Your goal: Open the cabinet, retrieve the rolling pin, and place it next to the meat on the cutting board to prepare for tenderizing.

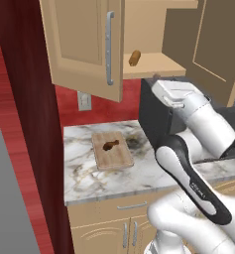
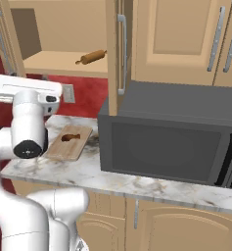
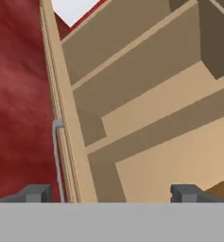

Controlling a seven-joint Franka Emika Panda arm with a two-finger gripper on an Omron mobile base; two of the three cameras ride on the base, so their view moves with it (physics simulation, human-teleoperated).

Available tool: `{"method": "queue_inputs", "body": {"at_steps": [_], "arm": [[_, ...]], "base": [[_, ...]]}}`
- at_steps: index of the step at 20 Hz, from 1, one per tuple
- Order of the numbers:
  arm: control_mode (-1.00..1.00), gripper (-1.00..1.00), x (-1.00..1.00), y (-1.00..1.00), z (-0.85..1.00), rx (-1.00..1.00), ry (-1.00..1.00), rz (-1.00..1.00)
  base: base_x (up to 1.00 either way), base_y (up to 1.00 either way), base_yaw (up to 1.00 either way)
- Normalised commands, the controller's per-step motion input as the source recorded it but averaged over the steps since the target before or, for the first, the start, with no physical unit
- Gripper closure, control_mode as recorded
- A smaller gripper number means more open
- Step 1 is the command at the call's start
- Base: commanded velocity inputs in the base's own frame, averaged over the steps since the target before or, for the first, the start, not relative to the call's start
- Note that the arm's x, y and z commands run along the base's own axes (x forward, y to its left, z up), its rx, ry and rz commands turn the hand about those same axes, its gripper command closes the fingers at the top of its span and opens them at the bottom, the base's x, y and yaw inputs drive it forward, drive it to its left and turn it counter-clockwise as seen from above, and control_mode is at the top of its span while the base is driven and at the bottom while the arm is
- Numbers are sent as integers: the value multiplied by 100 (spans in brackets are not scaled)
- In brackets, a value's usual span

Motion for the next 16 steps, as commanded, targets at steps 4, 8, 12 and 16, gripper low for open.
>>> {"method": "queue_inputs", "body": {"at_steps": [4, 8, 12, 16], "arm": [[-100, -100, 70, 0, 0, 11, 13, 19], [-100, -100, 77, 0, 0, 8, 15, 18], [-100, -100, 75, 0, 0, 7, 15, 17], [-100, -100, 66, 3, -10, 2, 14, 15]], "base": [[0, 0, 0], [0, 0, 0], [0, 0, 0], [0, 0, 0]]}}
